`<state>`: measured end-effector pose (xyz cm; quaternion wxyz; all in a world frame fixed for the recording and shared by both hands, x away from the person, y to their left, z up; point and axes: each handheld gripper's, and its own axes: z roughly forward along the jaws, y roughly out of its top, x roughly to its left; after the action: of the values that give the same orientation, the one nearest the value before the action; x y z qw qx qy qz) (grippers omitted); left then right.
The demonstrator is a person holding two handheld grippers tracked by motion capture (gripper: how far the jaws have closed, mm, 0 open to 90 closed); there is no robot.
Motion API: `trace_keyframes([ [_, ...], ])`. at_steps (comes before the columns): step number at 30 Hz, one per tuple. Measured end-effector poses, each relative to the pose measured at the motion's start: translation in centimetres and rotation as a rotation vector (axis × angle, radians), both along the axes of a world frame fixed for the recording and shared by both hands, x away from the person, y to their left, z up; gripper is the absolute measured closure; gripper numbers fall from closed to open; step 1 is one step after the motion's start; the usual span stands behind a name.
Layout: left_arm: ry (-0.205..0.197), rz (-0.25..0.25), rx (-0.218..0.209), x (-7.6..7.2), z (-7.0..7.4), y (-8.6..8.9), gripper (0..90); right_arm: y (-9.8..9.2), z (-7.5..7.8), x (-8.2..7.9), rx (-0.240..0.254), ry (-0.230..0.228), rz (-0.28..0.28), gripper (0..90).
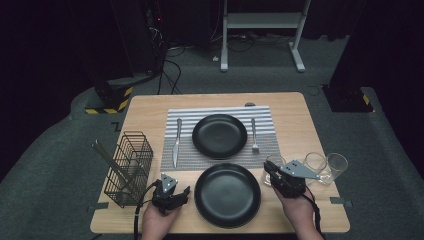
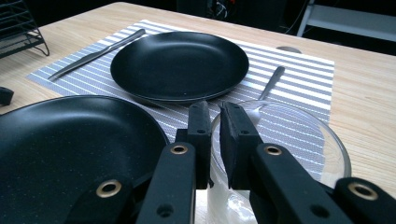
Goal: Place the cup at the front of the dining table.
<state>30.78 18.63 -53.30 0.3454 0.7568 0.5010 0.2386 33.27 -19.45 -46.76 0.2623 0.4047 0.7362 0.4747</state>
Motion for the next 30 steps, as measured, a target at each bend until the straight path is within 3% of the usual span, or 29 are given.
trace_keyframes([
  [8, 0.000, -0.001, 0.001, 0.0, 0.0, 0.0, 34.3, 0.2, -0.1, -0.1, 0.014, -0.002, 0.009, 81.3],
  [16, -0.001, -0.002, 0.001, 0.0, 0.0, 0.0, 34.3, -0.1, 0.6, -0.3, 0.022, -0.037, 0.003, 70.1],
  [30, -0.001, -0.004, 0.001, 0.0, 0.0, 0.0, 34.3, -1.0, 1.2, -0.1, 0.039, -0.046, -0.027, 49.0],
])
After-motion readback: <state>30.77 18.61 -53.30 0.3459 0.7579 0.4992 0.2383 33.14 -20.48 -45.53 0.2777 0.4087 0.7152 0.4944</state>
